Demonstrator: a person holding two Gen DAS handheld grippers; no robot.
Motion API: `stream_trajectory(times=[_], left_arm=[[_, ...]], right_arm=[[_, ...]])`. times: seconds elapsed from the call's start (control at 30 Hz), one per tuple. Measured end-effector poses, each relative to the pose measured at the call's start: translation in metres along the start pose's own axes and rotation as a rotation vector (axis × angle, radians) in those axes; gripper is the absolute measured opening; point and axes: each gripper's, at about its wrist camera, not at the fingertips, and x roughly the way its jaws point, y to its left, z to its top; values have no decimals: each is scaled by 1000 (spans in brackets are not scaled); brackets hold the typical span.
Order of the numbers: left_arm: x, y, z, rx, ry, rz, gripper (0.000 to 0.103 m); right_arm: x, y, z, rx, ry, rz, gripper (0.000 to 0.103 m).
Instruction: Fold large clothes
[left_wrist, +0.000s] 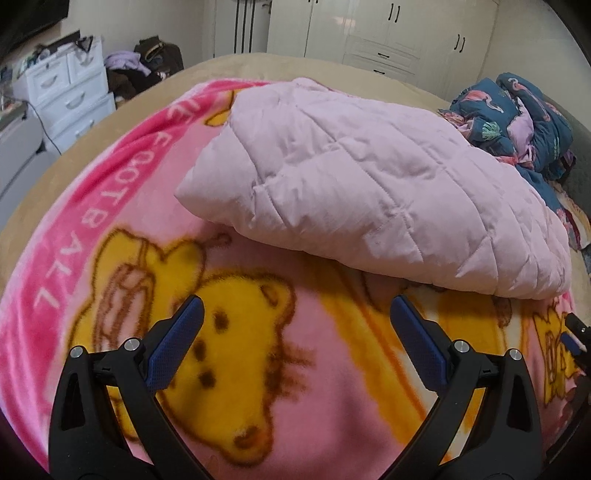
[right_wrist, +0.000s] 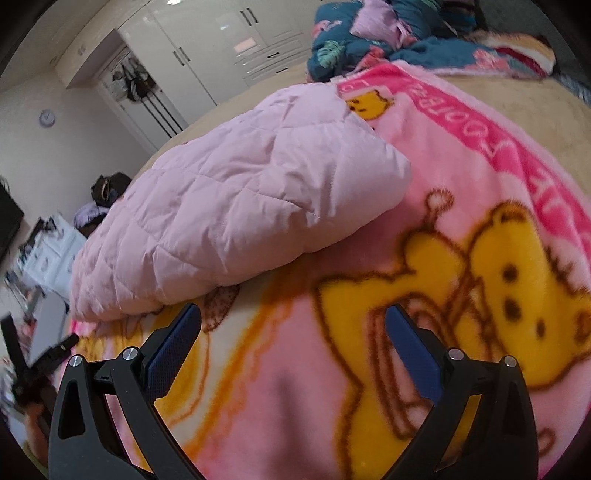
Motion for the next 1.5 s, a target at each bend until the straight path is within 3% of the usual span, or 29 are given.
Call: stream_trajectory(times=[0.17,0.3,0.4,0.6,0.73,1.2,1.5], left_arm=[[10,12,7,-92,32,-81,95],[18,28,21,-230,49,-199,95],[25,39,30,-319,46,-235,95],[43,48,46,-412,46,-257,95],[55,55,50,-477,52,-274,94],[100,69,59,-683,43,-359,95],[114,64,69,-675,24,-324,94]], right_arm=[[11,-6,11,79,10,29,99],[18,-7,21,135,-3,49,99],[30,-9,30,188,0,50,99],[51,-20,45,329,-5,65,99],[63,-18,56,328,-18,46,99],[99,-28,78,366,2,129,99],[109,-21,84,314,-5,123,99]])
